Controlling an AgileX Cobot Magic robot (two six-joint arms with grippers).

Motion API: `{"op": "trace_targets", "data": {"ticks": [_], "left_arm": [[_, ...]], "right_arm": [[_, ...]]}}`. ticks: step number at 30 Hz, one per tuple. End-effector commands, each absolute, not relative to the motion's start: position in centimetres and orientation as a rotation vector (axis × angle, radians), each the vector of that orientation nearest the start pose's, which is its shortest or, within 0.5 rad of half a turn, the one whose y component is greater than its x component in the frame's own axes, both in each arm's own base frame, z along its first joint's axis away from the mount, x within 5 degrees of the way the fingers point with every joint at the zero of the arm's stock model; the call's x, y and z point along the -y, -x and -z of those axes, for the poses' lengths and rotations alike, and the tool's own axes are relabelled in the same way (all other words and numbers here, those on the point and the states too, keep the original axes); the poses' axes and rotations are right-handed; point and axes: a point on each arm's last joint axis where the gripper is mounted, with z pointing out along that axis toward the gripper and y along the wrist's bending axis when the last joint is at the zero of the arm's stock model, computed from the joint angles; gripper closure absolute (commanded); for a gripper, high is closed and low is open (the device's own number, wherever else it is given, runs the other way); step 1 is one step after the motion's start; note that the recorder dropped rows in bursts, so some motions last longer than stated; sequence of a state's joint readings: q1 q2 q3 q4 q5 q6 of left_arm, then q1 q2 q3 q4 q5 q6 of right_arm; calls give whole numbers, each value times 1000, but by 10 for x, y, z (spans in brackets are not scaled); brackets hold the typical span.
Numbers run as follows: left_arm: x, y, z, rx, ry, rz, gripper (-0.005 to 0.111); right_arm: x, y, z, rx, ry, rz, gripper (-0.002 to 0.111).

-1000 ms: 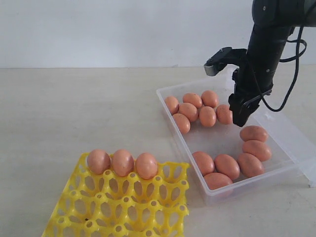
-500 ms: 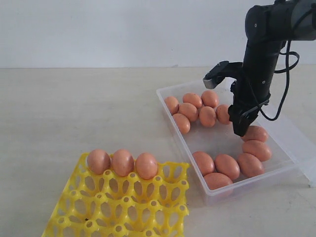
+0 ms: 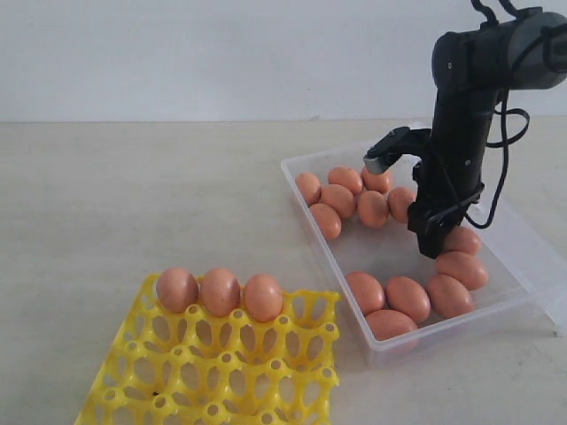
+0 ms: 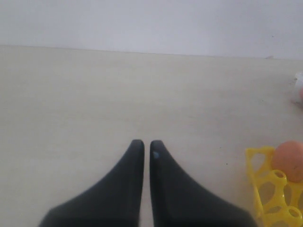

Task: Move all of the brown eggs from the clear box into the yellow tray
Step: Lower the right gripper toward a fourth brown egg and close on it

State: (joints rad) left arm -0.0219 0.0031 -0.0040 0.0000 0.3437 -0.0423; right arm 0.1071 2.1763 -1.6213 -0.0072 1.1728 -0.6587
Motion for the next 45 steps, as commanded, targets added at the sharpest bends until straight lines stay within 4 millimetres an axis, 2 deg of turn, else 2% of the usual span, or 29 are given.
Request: {"op": "trace_targets", "data": {"ticks": [1,11,13,17,20,25,30,34,39,45], "left_arm": [[1,-54,-183,-1821,14,43,103],[1,-54,-183,-1821,14,43,103],[1,-54,-183,-1821,14,43,103],[1,-54,-183,-1821,14,43,103],[1,-54,-183,-1821,14,43,103],[1,-54,-183,-1821,14,43,103],[1,-54,-183,-1821,14,43,103],[1,-54,-183,-1821,14,43,103],[1,-54,-183,-1821,14,43,103],[1,-54,-183,-1821,14,43,103]], "right_arm": [[-41,-418,-151,-3015,1107,-5,52],[-35,-419,-151,-3047,1052,93,52],[-35,-419,-151,-3050,1041,93,57],[-35,-419,-151,-3050,1042,97,83],[-35,-419,-151,-3046,1041,98,109],[-35,-422,-151,-3023,1021,103,108],[-36,-425,-150,-3048,793,106,108],[-43,-425,-152,-3046,682,4,108],[-54,-428,-167,-2971,563,-176,108],[-56,-427,-189,-2900,532,-199,108]]}}
